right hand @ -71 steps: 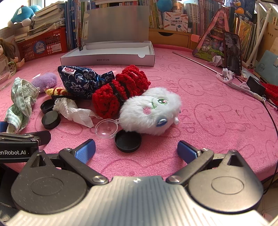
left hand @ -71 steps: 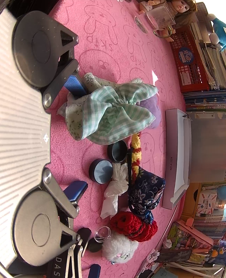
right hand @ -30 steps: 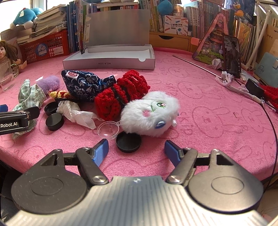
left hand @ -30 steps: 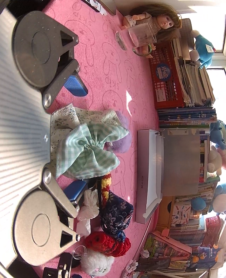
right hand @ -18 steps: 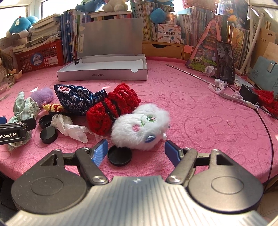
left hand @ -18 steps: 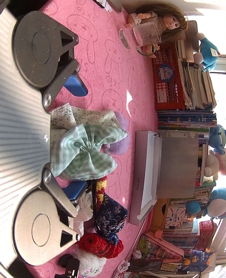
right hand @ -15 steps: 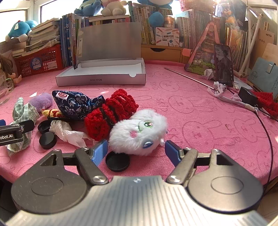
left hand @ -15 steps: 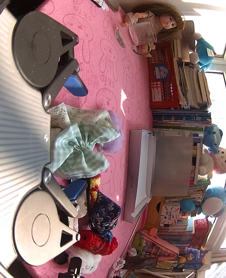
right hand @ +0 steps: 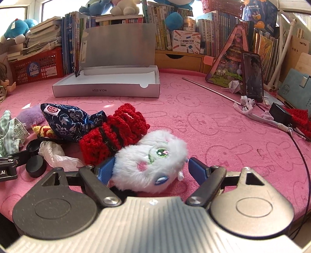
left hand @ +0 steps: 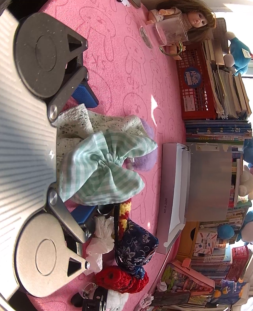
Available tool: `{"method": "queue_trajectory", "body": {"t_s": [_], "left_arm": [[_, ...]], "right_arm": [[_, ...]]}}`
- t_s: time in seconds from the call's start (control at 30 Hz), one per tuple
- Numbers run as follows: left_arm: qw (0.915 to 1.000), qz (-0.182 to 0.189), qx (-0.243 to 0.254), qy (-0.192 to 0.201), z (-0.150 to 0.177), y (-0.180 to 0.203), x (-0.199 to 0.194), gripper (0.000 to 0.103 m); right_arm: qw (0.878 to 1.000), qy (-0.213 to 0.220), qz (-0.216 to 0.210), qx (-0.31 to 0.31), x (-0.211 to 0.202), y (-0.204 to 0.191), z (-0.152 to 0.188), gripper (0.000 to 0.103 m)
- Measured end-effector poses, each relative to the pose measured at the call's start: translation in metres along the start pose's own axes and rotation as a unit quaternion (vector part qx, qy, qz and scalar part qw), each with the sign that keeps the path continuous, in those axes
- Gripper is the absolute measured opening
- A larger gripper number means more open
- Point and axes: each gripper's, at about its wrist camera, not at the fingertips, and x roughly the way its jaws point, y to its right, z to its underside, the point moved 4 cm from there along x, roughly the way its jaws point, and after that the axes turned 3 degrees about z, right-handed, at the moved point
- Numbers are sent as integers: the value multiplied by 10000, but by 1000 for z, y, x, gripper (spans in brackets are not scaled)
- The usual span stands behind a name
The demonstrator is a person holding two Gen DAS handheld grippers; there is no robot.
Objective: Organize objects
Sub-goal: 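Close the left gripper on the green bow while the right gripper grasps the white plush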
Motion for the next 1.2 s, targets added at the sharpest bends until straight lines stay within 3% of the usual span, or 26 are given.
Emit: {"method": "queue_trajectory", "body": {"t_s": [0.2, 0.53, 1.2], "left_arm": [[10000, -50, 2, 68, 1, 1, 2, 103], [9998, -108, -42, 149, 3, 3, 0, 103], [9995, -135, -24, 271, 4, 3, 0, 103]], "right_arm": [[10000, 14, -47, 70, 9, 3, 3, 90], [9995, 266, 3, 173, 15, 10, 10, 103], [9986, 514, -72, 44, 15, 11, 13, 103]]}}
